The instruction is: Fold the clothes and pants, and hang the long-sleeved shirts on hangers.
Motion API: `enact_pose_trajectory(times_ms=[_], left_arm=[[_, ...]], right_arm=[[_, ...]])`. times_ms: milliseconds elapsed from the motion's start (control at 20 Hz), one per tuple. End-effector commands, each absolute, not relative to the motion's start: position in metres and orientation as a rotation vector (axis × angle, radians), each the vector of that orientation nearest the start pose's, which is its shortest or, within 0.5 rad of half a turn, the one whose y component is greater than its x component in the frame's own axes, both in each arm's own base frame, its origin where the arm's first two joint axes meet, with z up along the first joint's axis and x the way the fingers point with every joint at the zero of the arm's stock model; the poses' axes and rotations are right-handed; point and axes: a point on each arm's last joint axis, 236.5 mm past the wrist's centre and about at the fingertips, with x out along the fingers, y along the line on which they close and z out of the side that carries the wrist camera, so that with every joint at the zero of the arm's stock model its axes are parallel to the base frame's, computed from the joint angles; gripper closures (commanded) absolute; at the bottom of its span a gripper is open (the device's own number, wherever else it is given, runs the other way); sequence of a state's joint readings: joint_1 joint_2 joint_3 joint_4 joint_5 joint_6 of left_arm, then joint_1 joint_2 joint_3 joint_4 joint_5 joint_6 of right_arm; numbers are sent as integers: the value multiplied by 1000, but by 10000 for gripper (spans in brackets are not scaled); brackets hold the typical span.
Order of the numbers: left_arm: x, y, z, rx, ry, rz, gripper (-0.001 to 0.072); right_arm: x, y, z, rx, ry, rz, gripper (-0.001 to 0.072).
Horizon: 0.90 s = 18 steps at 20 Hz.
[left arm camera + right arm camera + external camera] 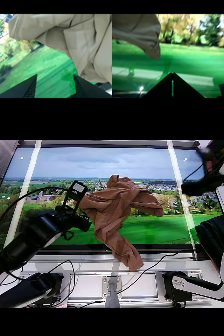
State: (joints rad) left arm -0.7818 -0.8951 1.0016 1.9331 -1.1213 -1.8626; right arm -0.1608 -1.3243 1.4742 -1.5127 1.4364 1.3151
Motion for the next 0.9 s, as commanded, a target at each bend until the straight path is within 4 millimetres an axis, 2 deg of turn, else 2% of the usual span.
enact_pose_trajectory(times_ms=[0, 50, 100, 300, 500, 600, 850], left_arm=[[298, -182, 100, 429, 857, -350, 183], [299, -182, 100, 433, 855, -349, 183], [299, -183, 100, 431, 852, -351, 183], [303, -188, 96, 435, 850, -358, 183], [307, -194, 86, 447, 862, -364, 183], [308, -195, 81, 454, 873, -362, 183], [310, -196, 72, 468, 895, -359, 183]], right_arm=[[369, -45, 22, 13, 1363, 151, 467], [368, -45, 12, 18, 1362, 153, 304], [370, -40, 3, -14, 1346, 192, 258], [387, -25, -23, -20, 1259, 245, 261], [388, -2, -57, 54, 1311, 354, 252], [393, -3, -71, 24, 1309, 380, 183], [419, -11, -82, 8, 1228, 338, 190]])
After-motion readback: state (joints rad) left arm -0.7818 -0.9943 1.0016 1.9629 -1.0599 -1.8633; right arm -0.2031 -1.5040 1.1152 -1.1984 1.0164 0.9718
